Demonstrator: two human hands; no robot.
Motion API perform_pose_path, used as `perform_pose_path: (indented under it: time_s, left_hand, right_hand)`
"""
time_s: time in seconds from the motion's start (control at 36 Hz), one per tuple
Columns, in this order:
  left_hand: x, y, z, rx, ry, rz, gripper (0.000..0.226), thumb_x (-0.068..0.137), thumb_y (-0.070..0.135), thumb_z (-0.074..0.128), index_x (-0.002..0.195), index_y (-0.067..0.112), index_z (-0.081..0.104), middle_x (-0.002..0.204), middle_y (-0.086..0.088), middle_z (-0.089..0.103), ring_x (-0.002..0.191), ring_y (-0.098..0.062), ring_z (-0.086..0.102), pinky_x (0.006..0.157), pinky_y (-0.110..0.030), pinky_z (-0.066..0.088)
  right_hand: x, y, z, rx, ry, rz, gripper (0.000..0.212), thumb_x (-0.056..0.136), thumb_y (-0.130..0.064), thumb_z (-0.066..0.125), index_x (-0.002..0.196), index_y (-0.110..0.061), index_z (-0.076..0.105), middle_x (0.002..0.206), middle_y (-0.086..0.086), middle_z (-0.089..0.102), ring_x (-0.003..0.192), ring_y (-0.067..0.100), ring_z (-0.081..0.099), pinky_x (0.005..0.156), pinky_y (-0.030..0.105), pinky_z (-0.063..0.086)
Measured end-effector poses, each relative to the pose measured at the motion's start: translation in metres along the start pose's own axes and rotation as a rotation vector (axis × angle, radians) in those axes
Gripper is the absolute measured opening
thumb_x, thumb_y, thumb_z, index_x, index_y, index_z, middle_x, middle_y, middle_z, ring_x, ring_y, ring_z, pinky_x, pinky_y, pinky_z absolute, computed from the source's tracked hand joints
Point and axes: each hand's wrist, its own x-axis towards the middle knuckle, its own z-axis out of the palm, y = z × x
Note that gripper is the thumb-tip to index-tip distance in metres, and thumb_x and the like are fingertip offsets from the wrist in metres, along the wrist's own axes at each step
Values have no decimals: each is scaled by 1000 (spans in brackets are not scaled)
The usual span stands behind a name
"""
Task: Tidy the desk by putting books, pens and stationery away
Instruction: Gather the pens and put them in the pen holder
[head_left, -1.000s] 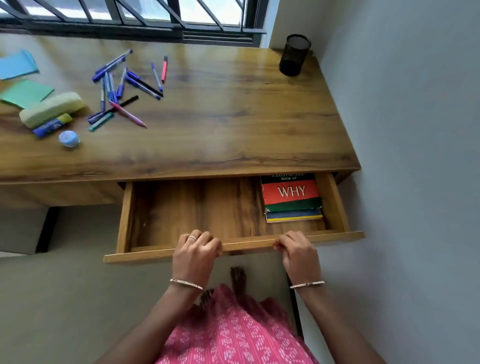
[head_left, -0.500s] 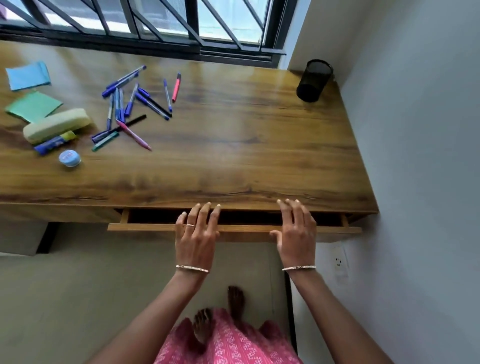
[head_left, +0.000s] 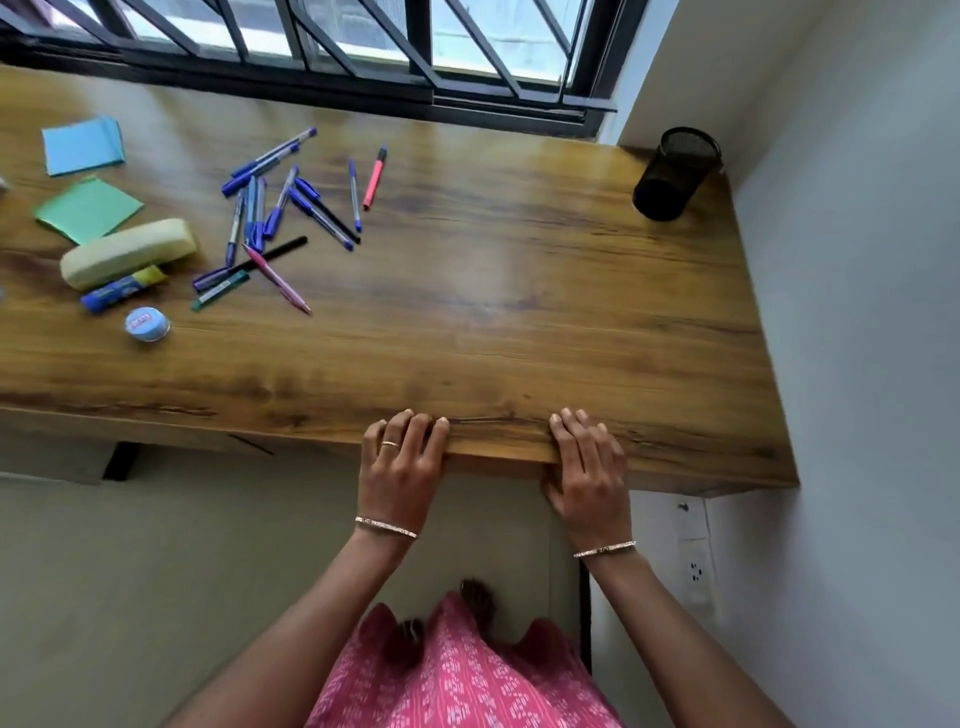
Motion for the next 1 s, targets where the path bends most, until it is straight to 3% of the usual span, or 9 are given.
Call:
perform_pose_path:
  time_s: [0.11, 0.19, 0.31, 0.42, 0.58, 0.78, 0.92, 1.0]
  left_hand:
    - [11, -4, -12, -97, -131, -27, 31, 76, 45, 69, 96, 21, 65, 99, -1, 63, 96, -27, 59, 87, -43, 44]
    - [22, -10, -23, -125, -244, -36, 51, 77, 71, 55, 89, 23, 62, 96, 0, 61, 92, -26, 57, 83, -41, 42]
    - [37, -14, -31, -213, -299, -107, 37, 90, 58, 45, 84, 25, 61, 92, 4, 61, 87, -23, 60, 76, -38, 43]
    - [56, -30, -36, -244, -312, -279, 25, 89, 41, 45, 87, 24, 63, 87, 2, 64, 79, -25, 63, 71, -36, 47]
    - [100, -77, -40, -318, -275, -538, 6, 83, 23, 66, 88, 21, 68, 88, -2, 68, 78, -27, 65, 70, -36, 51]
    - [158, -136, -18, -419, -270, -780, 18, 88, 26, 63, 98, 13, 70, 101, -8, 70, 93, -29, 66, 80, -38, 52]
    - [199, -169, 7, -527, -308, -920, 15, 86, 27, 63, 93, 18, 73, 93, -3, 74, 89, -22, 68, 81, -32, 53]
    - [220, -182, 21, -559, -349, -1015, 20, 86, 30, 62, 95, 17, 74, 93, -6, 74, 94, -26, 67, 85, -34, 52]
  right_hand:
    - [11, 1, -12, 72, 4, -13, 66, 65, -42, 73, 124, -16, 60, 127, 4, 58, 120, 25, 52, 105, 40, 36]
    - [24, 1, -28, 158, -12, -61, 52, 69, -54, 67, 109, -21, 67, 111, -2, 61, 106, 20, 54, 93, 36, 40]
    - [47, -7, -35, 212, -62, -103, 23, 77, -45, 62, 84, -24, 68, 85, -6, 64, 87, 19, 57, 79, 36, 46]
    - [81, -28, -34, 278, -119, -63, 9, 82, -31, 62, 82, -25, 68, 81, -5, 68, 81, 21, 61, 73, 36, 50]
    - [142, -63, -34, 414, -152, -9, 7, 83, -28, 66, 83, -25, 71, 79, -8, 72, 78, 15, 67, 70, 30, 50]
    - [226, -100, -20, 499, -109, 25, 9, 82, -26, 67, 79, -20, 74, 75, -6, 72, 75, 14, 66, 70, 28, 50]
    - [284, -125, -7, 561, -88, 103, 9, 81, -26, 68, 77, -21, 74, 73, -6, 73, 72, 10, 68, 70, 29, 53]
    - [313, -137, 0, 562, -105, 148, 10, 81, -27, 66, 77, -21, 74, 73, -6, 73, 73, 10, 67, 70, 29, 53]
